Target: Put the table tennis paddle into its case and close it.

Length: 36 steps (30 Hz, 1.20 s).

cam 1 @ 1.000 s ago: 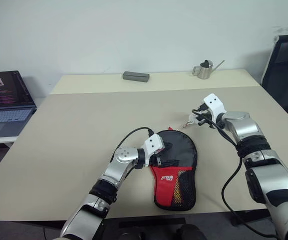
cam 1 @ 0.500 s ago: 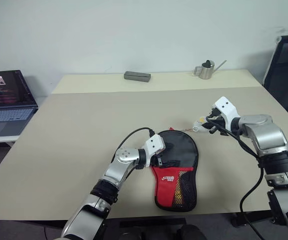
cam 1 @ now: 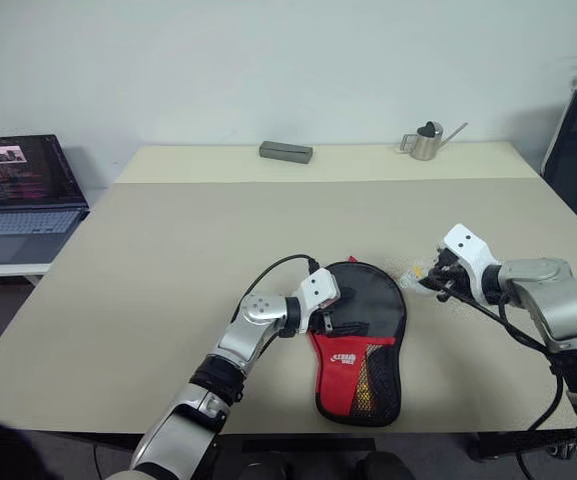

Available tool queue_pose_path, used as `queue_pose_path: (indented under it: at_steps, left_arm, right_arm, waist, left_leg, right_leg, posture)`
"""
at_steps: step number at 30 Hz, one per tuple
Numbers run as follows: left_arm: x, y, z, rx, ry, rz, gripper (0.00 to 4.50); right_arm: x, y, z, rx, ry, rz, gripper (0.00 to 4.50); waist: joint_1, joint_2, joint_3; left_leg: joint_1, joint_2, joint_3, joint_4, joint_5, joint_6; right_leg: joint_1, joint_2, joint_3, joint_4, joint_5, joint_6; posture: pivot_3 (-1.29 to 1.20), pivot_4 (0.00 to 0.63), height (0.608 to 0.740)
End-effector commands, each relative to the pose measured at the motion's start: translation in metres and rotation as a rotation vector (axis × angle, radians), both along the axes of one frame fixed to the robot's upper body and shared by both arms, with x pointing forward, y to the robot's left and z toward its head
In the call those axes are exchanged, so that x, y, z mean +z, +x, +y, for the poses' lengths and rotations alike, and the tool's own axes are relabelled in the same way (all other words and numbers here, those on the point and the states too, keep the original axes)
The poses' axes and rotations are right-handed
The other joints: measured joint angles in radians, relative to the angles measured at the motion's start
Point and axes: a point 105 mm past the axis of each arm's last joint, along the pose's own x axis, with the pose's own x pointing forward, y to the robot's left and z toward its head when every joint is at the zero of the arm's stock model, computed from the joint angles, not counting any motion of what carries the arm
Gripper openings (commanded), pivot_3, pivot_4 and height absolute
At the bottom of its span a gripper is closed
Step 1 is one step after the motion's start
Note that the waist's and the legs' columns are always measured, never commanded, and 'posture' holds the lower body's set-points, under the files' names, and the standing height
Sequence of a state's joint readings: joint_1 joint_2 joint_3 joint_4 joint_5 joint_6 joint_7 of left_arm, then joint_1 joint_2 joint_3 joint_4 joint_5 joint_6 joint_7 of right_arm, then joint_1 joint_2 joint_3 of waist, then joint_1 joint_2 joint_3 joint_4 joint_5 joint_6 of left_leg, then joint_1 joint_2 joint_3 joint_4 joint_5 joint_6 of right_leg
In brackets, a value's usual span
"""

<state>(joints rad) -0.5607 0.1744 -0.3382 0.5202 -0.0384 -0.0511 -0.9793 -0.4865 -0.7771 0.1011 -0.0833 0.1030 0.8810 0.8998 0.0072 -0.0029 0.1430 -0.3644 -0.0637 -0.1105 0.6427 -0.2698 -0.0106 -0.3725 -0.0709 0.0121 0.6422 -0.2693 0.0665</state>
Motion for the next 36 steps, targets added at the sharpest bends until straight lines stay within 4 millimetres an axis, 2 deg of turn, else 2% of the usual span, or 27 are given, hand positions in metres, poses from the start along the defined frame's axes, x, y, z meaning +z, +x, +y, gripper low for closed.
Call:
queue_pose_path:
  at_steps: [1, 7, 13, 21, 23, 26, 30, 36]
  left_arm:
    - [-0.072, -0.028, 0.017, -0.018, 0.210, 0.211, 3.71]
    - [-0.073, -0.028, 0.017, -0.020, 0.214, 0.213, 3.71]
    - [-0.073, -0.028, 0.013, -0.029, 0.221, 0.211, 3.71]
    - [-0.073, -0.028, 0.008, -0.048, 0.220, 0.208, 3.71]
    - [-0.072, -0.028, 0.006, -0.054, 0.220, 0.206, 3.71]
    - [-0.072, -0.028, 0.003, -0.063, 0.219, 0.203, 3.71]
    - [-0.072, -0.030, -0.002, -0.081, 0.220, 0.202, 3.71]
    - [-0.074, -0.033, -0.008, -0.113, 0.228, 0.201, 3.71]
  right_arm:
    - [0.009, -0.013, 0.000, 0.032, -0.012, -0.007, 0.00]
    - [0.013, -0.028, -0.008, 0.040, -0.033, 0.012, 0.00]
    - [0.016, -0.055, -0.008, 0.113, -0.038, 0.080, 0.00]
    - [0.020, -0.062, -0.002, 0.119, -0.001, 0.096, 0.00]
    - [0.018, -0.070, -0.001, 0.133, 0.002, 0.124, 0.00]
    - [0.012, -0.083, 0.000, 0.152, 0.011, 0.173, 0.00]
    - [0.001, -0.111, 0.006, 0.199, 0.012, 0.257, 0.00]
    - [-0.004, -0.145, 0.012, 0.254, 0.025, 0.344, 0.00]
  waist:
    - [0.001, 0.000, 0.000]
    - [0.003, -0.003, 0.001]
    - [0.013, -0.004, 0.001]
    - [0.017, -0.004, 0.000]
    - [0.019, -0.004, 0.000]
    - [0.021, -0.005, 0.000]
    - [0.025, -0.004, -0.001]
    - [0.031, -0.005, -0.003]
  left_leg:
    - [0.000, 0.000, 0.000, 0.000, 0.000, 0.000]
    - [0.000, 0.000, 0.000, 0.000, -0.001, 0.000]
    - [0.000, 0.000, 0.000, 0.000, -0.002, 0.000]
    - [0.000, 0.000, -0.001, 0.000, -0.002, 0.000]
    - [0.000, 0.000, -0.001, 0.000, -0.002, 0.000]
    - [0.000, 0.000, -0.001, 0.000, -0.002, 0.001]
    - [-0.001, 0.000, -0.002, 0.000, -0.003, 0.001]
    - [0.000, -0.001, -0.004, 0.001, -0.005, 0.004]
  right_leg:
    - [0.000, 0.000, 0.000, 0.000, 0.000, 0.000]
    - [0.000, 0.000, 0.000, -0.001, 0.000, 0.001]
    - [0.001, 0.000, -0.001, -0.002, -0.001, 0.001]
    - [0.001, 0.000, -0.002, -0.002, -0.002, 0.002]
    - [0.001, 0.000, -0.002, -0.002, -0.002, 0.002]
    - [0.002, -0.001, -0.003, -0.004, -0.002, 0.002]
    - [0.004, -0.001, -0.004, -0.007, -0.002, 0.003]
    - [0.005, -0.002, -0.006, -0.015, -0.001, 0.005]
  posture:
    - [0.00, 0.150, 0.740]
    - [0.00, 0.150, 0.740]
    - [0.00, 0.150, 0.740]
    - [0.00, 0.150, 0.740]
    - [0.00, 0.150, 0.740]
    - [0.00, 0.150, 0.740]
    - [0.00, 0.150, 0.740]
    - [0.00, 0.150, 0.740]
